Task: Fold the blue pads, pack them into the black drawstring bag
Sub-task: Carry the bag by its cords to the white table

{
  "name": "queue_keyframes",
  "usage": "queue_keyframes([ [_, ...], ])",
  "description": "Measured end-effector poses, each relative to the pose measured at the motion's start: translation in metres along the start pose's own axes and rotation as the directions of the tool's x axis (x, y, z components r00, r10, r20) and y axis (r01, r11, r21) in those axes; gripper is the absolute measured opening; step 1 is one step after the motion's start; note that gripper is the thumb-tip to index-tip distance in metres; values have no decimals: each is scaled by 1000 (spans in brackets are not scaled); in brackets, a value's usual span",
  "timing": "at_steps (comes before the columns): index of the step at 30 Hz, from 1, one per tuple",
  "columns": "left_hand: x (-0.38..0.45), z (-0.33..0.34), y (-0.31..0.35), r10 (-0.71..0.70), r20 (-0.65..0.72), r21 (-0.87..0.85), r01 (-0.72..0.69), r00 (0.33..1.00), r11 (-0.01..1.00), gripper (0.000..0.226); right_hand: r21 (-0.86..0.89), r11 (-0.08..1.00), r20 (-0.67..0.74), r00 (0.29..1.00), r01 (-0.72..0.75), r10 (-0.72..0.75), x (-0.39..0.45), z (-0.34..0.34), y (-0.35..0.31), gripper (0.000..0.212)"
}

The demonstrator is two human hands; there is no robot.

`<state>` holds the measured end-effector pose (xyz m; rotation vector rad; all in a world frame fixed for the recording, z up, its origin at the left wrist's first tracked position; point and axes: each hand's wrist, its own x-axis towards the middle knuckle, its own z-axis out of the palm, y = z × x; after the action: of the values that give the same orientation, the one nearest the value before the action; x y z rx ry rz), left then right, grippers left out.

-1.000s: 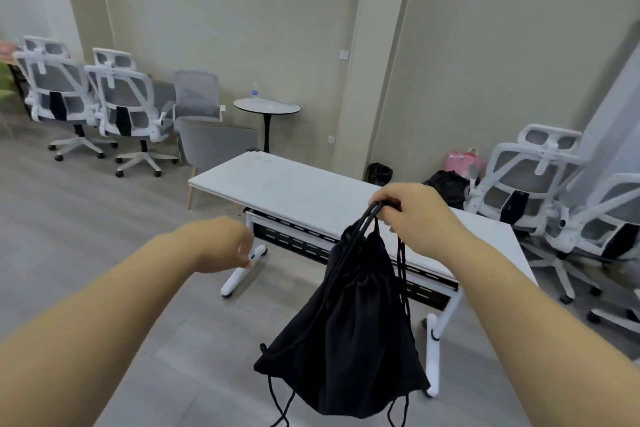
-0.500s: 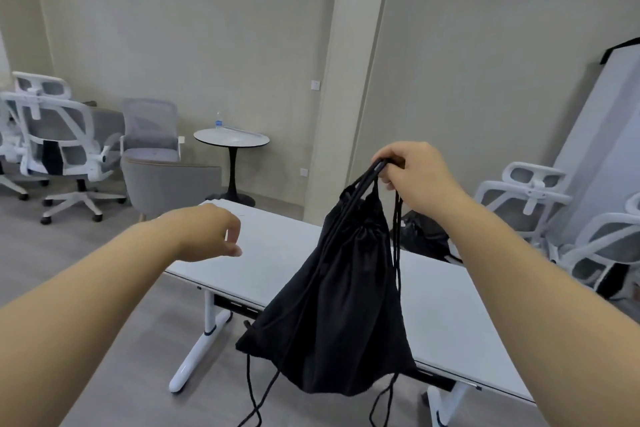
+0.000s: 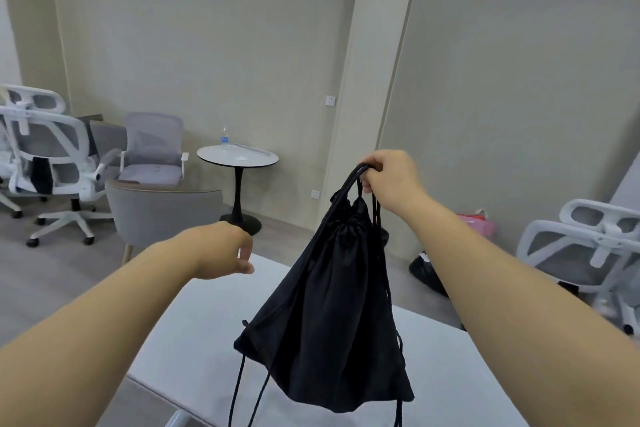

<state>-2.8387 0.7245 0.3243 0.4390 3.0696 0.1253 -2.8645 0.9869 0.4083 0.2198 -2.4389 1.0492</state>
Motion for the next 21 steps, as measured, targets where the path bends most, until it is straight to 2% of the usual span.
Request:
queue_keyframes([
  [4,55,-1,-13,-32,-9,-24,32,999,999,17,-1,1000,-40,999,29,-29,58,22,17,43],
  [8,88,11,-26,-48,24,-53,49,999,997,16,-10,995,-36,994,101,-101,75,41,31,32],
  [11,104,22,-35,-41,66,-63,46,997,997,19,-108,979,78,983,173,-165,56,59,51,27],
  [14,113,37,-40,-15,106,-65,22,994,998,17,-211,955,308,941,211,-140,18,82,81,26],
  [16,114,49,-43,16,131,-66,-7,991,998,17,-208,965,386,920,161,-70,-13,96,94,23],
  [18,113,64,-45,44,181,-92,-28,983,995,17,-141,990,429,903,25,38,-43,107,99,19],
  [21,111,89,-47,80,261,-151,-41,962,988,18,-111,987,577,801,-115,158,-82,121,101,19],
])
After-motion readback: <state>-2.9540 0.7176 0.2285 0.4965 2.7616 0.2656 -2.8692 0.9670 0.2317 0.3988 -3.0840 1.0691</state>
